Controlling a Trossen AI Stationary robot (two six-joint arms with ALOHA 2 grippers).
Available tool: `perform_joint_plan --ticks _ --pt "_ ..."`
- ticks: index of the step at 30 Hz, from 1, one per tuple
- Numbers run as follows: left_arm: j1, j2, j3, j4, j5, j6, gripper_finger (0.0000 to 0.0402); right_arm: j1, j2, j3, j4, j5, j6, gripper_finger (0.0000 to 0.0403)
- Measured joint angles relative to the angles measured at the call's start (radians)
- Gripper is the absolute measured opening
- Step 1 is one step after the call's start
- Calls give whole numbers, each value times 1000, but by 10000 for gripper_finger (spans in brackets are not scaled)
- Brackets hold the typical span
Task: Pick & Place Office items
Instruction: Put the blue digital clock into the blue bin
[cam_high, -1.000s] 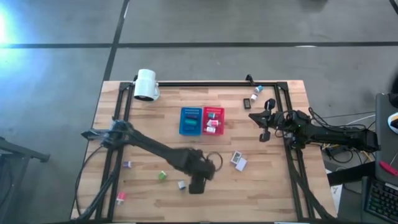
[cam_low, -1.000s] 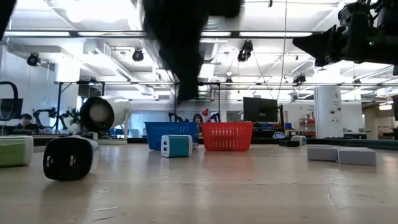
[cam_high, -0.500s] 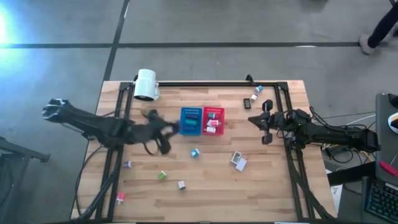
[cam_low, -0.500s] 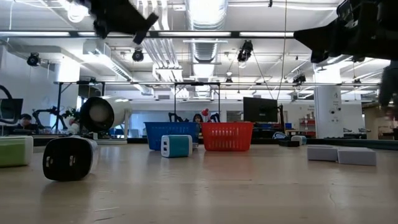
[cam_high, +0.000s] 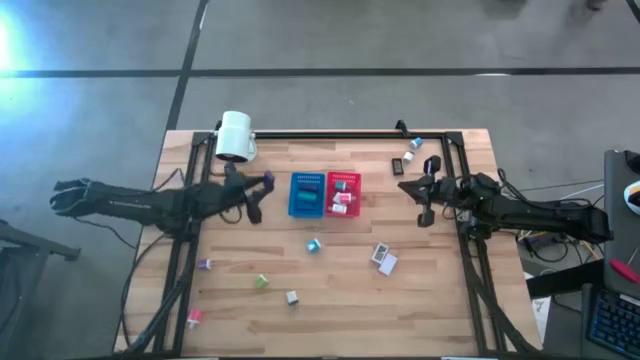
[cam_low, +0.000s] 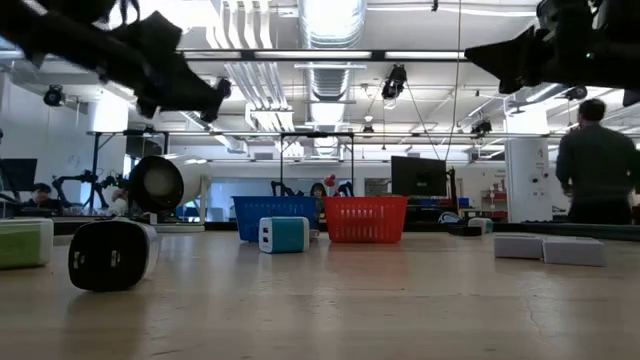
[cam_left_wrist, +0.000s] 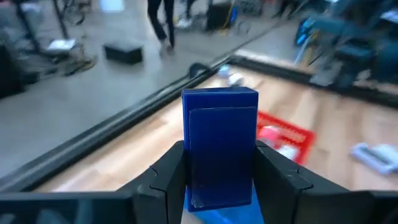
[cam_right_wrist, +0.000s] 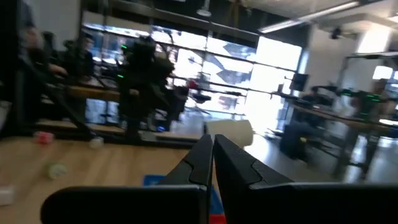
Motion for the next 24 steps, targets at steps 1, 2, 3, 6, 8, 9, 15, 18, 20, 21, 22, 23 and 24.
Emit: perform_joint_plan --ticks 1,2,3,6,8,9,15,18,20,21,22,23,24 --pt "44 17 49 -73 29 13 146 0 10 1 1 29 -11 13" --pt "91 45 103 -143 69 34 146 0 19 2 1 55 -25 13" --pt "140 79 159 -200 123 56 146 0 27 3 2 83 -43 13" --pt "262 215 317 -312 281 123 146 0 48 11 0 143 -87 13" --pt "319 328 410 -367 380 192 146 0 57 27 1 164 -109 13" --pt "341 389 451 -406 421 220 146 -1 62 40 4 166 -115 13" --pt "355 744 657 -604 456 334 146 0 85 91 -6 162 -72 13" --pt "347 859 690 -618 468 346 146 0 92 110 -47 162 -30 13" --pt "338 902 706 -616 471 358 146 0 97 124 -87 162 -7 13" --pt "333 918 711 -617 472 365 146 0 99 131 -108 161 5 13" --pt "328 932 713 -618 472 371 146 0 100 135 -127 162 12 13" --pt "324 943 713 -620 473 378 146 0 104 137 -137 161 16 13" --pt "320 951 713 -624 476 386 146 0 107 139 -145 161 20 13"
